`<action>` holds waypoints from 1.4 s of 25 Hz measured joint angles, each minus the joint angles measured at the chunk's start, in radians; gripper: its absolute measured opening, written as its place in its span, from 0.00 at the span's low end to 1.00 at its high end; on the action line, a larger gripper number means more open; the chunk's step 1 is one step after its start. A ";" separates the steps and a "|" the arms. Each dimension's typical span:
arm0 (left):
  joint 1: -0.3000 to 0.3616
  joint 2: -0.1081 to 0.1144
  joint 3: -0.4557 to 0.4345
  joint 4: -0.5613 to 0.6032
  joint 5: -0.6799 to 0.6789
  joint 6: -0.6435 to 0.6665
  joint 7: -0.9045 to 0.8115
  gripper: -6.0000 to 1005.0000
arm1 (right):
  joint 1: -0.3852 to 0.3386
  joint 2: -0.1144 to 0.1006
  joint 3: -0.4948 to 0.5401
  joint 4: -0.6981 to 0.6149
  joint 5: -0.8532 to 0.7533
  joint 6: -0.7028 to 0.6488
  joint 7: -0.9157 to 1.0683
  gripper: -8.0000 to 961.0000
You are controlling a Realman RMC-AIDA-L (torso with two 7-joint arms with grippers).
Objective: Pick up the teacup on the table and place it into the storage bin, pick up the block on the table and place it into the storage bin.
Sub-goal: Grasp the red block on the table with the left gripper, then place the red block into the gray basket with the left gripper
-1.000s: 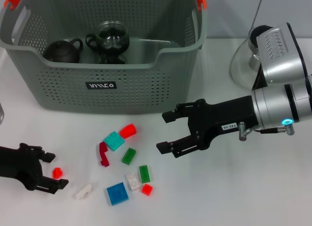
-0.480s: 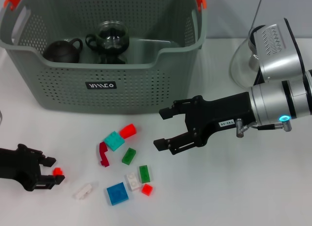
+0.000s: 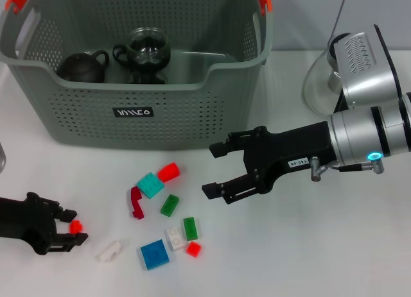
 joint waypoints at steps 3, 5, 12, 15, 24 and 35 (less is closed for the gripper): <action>0.000 0.000 0.000 -0.001 -0.001 -0.001 0.006 0.43 | 0.000 0.000 0.000 0.001 0.000 0.000 0.000 0.95; 0.000 0.000 -0.001 -0.001 -0.003 0.001 0.009 0.40 | 0.000 0.000 0.001 0.001 0.000 0.000 0.000 0.95; -0.002 0.000 -0.002 -0.005 -0.008 -0.002 0.019 0.30 | -0.003 0.000 0.001 0.002 0.000 0.000 0.000 0.95; 0.000 0.000 -0.005 0.004 -0.022 0.011 0.020 0.25 | -0.008 0.000 0.001 0.001 -0.001 -0.001 0.000 0.95; -0.031 0.020 -0.154 0.082 -0.254 0.361 -0.014 0.19 | -0.012 -0.002 0.001 0.000 0.000 -0.010 0.006 0.95; -0.254 0.052 -0.093 0.106 -0.632 0.173 -0.297 0.19 | -0.076 -0.027 0.014 -0.014 -0.001 -0.054 0.026 0.95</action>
